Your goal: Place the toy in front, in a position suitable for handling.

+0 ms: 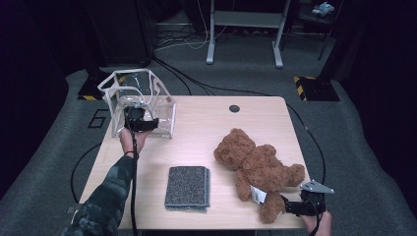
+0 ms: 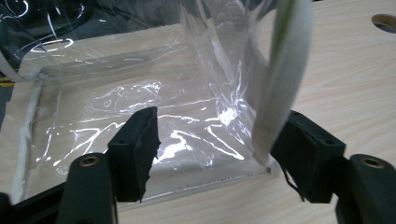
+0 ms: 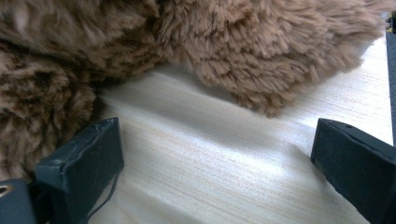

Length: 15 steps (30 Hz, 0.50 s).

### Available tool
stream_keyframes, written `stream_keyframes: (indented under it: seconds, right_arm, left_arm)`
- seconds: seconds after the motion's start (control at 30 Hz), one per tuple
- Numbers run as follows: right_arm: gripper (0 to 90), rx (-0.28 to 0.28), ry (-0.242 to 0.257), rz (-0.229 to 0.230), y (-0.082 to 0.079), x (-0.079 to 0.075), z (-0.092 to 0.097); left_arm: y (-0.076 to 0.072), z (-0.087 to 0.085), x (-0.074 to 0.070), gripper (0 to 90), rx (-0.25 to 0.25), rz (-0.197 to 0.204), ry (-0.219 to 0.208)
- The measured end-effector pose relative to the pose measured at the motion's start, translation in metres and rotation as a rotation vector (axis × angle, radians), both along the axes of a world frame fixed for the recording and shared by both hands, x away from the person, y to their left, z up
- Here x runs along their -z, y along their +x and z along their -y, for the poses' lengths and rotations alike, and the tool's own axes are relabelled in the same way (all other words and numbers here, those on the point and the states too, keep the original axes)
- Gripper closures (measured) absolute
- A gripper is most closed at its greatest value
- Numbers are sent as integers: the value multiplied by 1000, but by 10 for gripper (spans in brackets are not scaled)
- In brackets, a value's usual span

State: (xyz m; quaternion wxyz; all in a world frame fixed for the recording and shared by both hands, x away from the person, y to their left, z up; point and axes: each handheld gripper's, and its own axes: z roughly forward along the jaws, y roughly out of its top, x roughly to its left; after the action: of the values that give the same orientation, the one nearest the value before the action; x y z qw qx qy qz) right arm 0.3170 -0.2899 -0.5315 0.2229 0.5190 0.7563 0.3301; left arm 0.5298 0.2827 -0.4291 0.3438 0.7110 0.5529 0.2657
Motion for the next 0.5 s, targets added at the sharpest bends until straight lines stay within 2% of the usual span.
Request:
stream_keyframes:
  seconds: [0.2, 0.23, 0.27, 0.3, 0.33, 0.43, 0.5]
  right_arm:
    - [18, -1, 0, -1, 0, 0, 0]
    - [17, -1, 0, -2, 0, 0, 0]
    - [17, -1, 0, -2, 0, 0, 0]
    - [18, -2, -2, 0, 0, 0, 0]
    - [18, -2, -2, 0, 0, 0, 0]
    - [17, -1, -3, -1, 0, 0, 0]
    - [17, -1, -3, -1, 0, 0, 0]
  left_arm:
    - [-21, -1, -1, 239, 40, -10, -30]
    - [-31, 1, 1, 221, 58, -12, -40]
    - [-31, 1, 1, 215, 58, -12, -40]
    - [-42, 3, 4, 205, 84, -25, -40]
    - [-42, 3, 4, 198, 84, -25, -40]
    - [-58, 4, 6, 163, 122, -50, -48]
    - [-70, 8, 11, 155, 135, -44, -52]
